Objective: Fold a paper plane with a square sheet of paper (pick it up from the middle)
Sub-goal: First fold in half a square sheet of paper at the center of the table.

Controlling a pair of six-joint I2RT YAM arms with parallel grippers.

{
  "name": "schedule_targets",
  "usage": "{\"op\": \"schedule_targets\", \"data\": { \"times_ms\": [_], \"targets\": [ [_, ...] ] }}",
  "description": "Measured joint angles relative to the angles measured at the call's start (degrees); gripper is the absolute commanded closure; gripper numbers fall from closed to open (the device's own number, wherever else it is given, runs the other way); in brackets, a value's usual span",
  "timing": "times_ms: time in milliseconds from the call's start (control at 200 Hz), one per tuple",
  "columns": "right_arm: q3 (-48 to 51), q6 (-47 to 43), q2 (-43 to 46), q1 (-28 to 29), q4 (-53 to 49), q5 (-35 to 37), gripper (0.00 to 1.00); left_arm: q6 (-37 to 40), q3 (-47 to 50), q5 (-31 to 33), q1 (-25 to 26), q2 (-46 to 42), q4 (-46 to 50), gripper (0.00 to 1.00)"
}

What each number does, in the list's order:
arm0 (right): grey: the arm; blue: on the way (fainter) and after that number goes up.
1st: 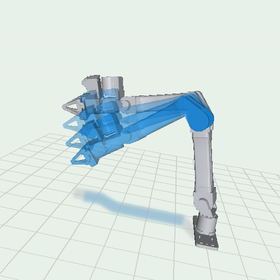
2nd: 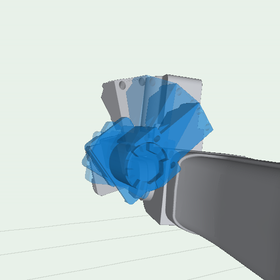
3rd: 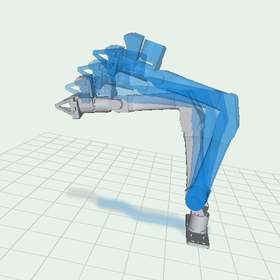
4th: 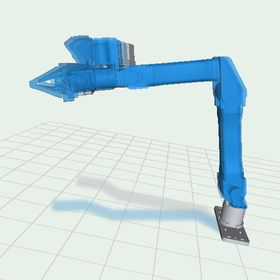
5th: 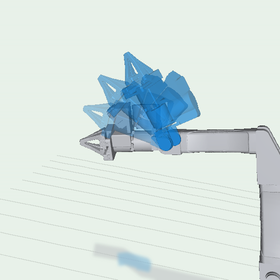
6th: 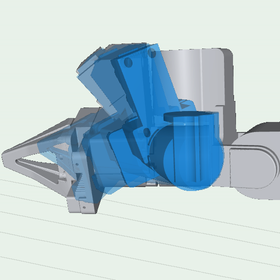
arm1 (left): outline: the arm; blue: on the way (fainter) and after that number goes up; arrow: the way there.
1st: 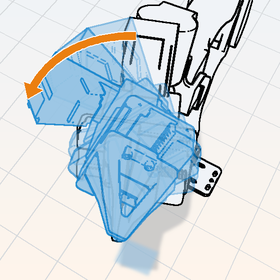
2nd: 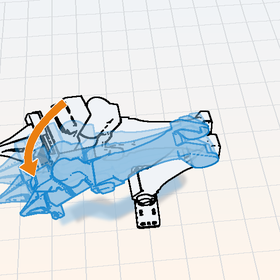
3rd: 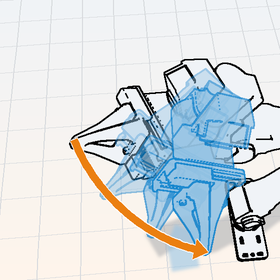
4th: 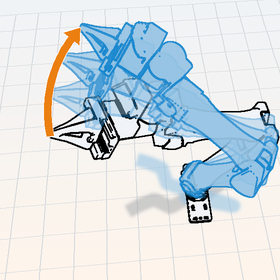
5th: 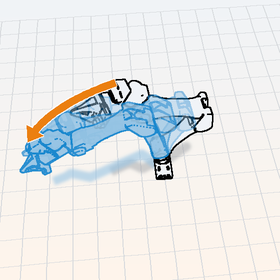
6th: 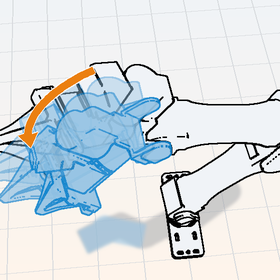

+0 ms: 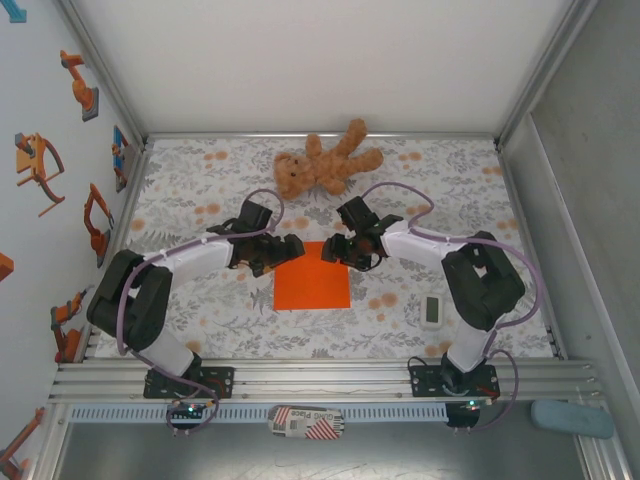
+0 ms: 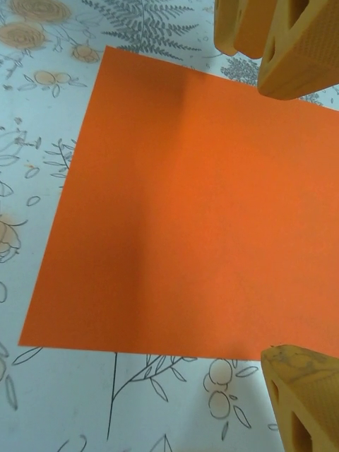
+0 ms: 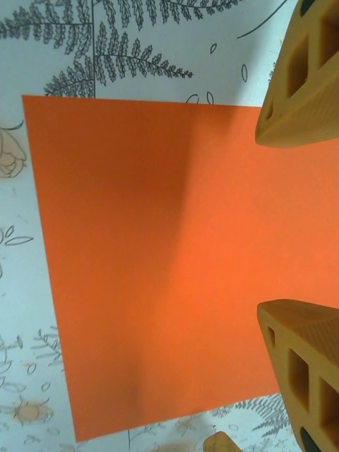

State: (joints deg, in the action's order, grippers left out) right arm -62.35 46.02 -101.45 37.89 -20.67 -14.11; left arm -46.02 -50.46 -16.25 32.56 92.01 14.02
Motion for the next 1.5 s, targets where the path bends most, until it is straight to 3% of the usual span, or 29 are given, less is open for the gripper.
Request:
{"op": "schedule_targets", "data": {
  "times_ms": [741,1152,1332,1497],
  "targets": [
    [0.8,-0.3,-2.6,0.0,0.4,-0.4,0.39,-1.6,0.0,-2.6,0.9,3.4,-3.6,0.01],
    [1.9,2.4,-4.8,-0.3,11.2,-7.2,0.45,-3.4,4.4,-1.7,0.8,0.2,-8.0,0.04],
    [2.9,4.3,-5.6,-0.3,15.1,-9.5,0.55,-3.7,5.9,-0.6,0.8,-1.4,-8.1,0.0],
    [3.8,6.2,-6.8,-0.3,19.7,-12.3,0.6,-3.7,6.0,0.2,0.8,-1.6,-7.8,0.04]
  ]
}}
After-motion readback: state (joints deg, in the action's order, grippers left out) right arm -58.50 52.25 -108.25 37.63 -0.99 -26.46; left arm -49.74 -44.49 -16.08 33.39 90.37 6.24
